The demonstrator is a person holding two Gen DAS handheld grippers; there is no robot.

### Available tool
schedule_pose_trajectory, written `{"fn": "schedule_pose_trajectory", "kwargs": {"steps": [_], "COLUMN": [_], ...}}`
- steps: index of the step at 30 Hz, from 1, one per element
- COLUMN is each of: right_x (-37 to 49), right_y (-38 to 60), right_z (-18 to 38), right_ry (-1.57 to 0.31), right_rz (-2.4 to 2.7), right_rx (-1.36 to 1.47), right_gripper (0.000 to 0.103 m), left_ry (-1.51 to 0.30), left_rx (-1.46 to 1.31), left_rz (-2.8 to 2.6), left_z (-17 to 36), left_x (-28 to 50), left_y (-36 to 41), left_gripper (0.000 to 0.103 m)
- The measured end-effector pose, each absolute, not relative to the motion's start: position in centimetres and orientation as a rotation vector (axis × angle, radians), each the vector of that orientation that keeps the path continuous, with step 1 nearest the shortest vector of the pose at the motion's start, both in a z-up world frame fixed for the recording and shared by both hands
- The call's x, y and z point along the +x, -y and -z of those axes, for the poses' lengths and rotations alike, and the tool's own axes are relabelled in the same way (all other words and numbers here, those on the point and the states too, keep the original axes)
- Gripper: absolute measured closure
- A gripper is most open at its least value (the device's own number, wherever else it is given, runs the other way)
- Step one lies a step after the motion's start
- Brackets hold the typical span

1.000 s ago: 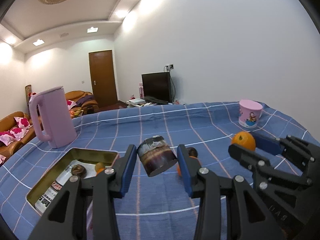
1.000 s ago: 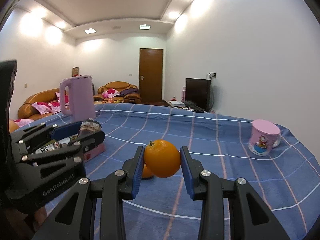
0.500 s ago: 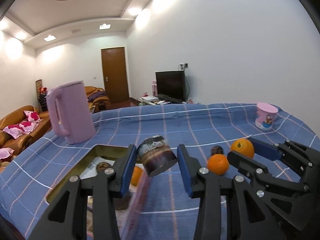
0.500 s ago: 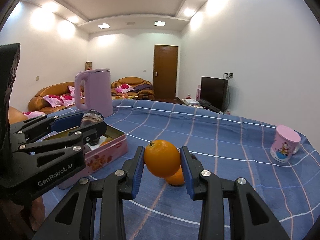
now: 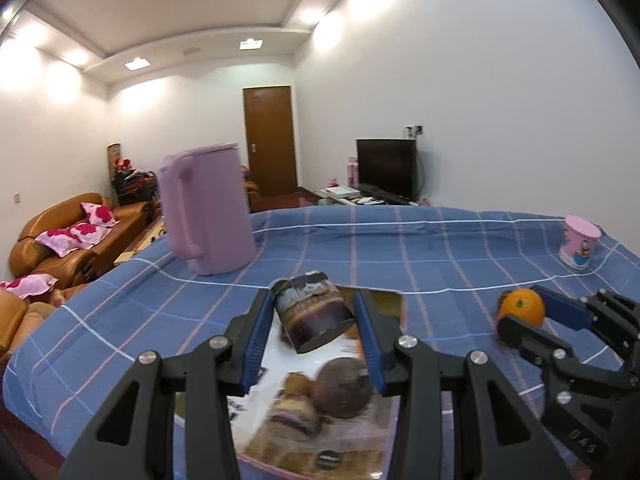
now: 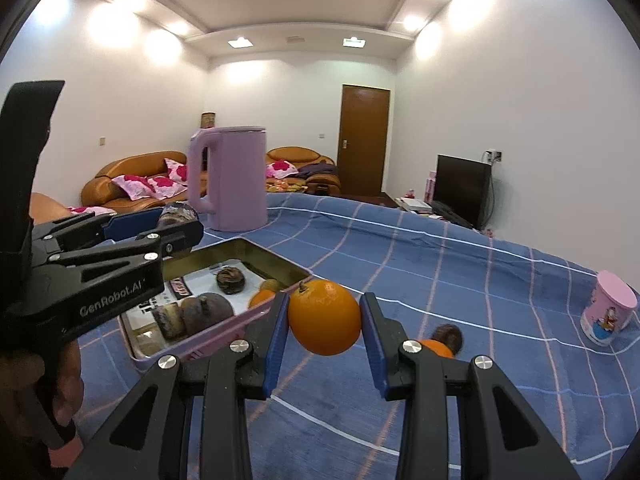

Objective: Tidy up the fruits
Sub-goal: 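Carry the labelled jar and the orange over the pink tin with both tools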

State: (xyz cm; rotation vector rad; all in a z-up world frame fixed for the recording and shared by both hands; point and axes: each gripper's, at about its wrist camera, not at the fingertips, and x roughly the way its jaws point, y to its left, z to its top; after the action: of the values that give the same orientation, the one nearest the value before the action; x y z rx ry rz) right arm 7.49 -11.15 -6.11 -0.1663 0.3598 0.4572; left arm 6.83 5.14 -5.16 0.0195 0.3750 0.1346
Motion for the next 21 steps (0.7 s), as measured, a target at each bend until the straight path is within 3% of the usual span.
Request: {"fn": "schedule_pose_trajectory", "kwargs": {"steps": [21], "right_x": [6.6], "right_y": [3.7], "right_z": [6.8], "right_ry": [-0.377], "right_rz": [-0.616], "right_rx": [-0.228], "right_gripper": [0.065], "left_ry": [-0.478], "left_rx": [-0.001], "left_rz": [-0.236], "left_z": [7.0], "left_x": [9.1], "left_y": [-11.4], "left_gripper": [0.059]}}
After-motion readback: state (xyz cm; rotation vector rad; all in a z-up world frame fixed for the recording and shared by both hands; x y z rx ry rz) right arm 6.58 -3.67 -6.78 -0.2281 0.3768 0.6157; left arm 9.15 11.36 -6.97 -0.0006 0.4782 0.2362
